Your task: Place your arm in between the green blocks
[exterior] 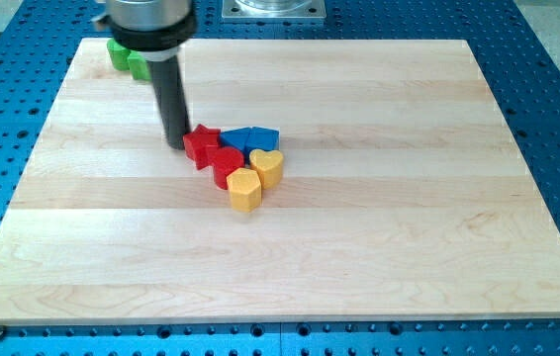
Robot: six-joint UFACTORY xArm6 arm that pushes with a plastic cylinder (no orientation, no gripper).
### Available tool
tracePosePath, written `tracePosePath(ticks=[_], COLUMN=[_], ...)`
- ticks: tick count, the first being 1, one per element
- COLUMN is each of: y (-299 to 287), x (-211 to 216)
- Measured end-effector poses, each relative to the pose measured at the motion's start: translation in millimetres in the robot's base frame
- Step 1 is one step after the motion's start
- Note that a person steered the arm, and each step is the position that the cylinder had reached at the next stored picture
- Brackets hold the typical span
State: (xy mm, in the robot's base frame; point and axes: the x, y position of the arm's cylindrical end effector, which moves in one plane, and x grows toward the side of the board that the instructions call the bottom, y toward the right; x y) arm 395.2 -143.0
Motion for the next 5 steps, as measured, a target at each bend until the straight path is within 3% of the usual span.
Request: tracePosePath(ticks=[1,2,3,4,5], y=[-134.2,-161.5,-160.1,-157.1,-85.2], x=[-7.7,-51.4,-148.2,-203.2,-184.8])
